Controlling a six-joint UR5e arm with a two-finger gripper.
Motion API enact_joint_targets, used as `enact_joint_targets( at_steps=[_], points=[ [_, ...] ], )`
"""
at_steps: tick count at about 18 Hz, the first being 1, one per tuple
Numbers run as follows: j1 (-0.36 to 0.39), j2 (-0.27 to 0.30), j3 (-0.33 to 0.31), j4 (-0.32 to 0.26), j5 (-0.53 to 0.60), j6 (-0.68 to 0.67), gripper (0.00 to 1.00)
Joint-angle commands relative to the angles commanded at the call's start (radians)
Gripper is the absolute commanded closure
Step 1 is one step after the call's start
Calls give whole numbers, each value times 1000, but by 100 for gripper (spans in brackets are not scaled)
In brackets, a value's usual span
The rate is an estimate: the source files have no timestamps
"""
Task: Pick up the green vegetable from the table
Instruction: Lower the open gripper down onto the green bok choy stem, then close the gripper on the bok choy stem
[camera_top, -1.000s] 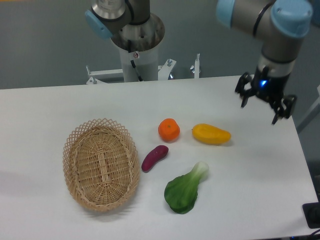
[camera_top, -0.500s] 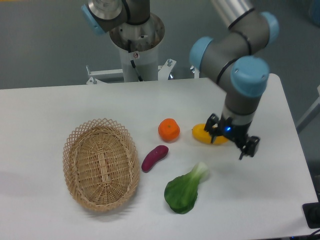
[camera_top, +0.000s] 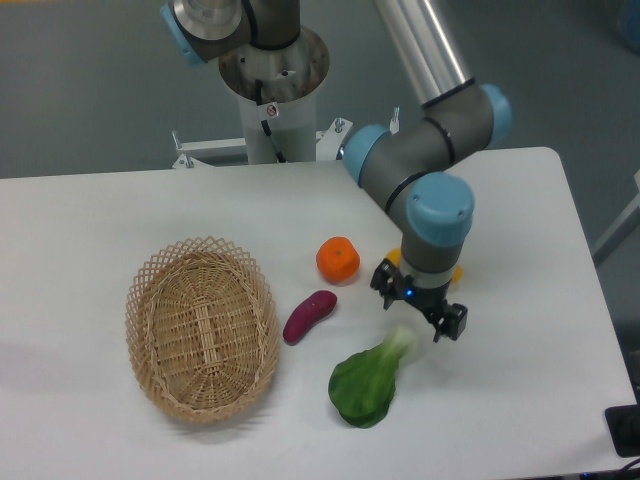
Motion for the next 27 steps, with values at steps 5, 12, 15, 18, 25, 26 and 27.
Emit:
enact_joint_targets(
  at_steps=[5, 12, 15, 18, 25, 26, 27],
  points=[
    [-20, -26, -12, 50, 6, -17, 0],
    [-20, -32, -32, 100, 5, -14, 11],
    [-20, -32, -31, 101, 6, -9, 34],
    [-20, -31, -28, 101, 6, -5, 62],
    [-5, -2, 20, 100, -9, -9, 69],
    [3, 12, 40, 94, -15, -12, 69],
    [8, 30, 52, 86, -36, -14, 69]
  ],
)
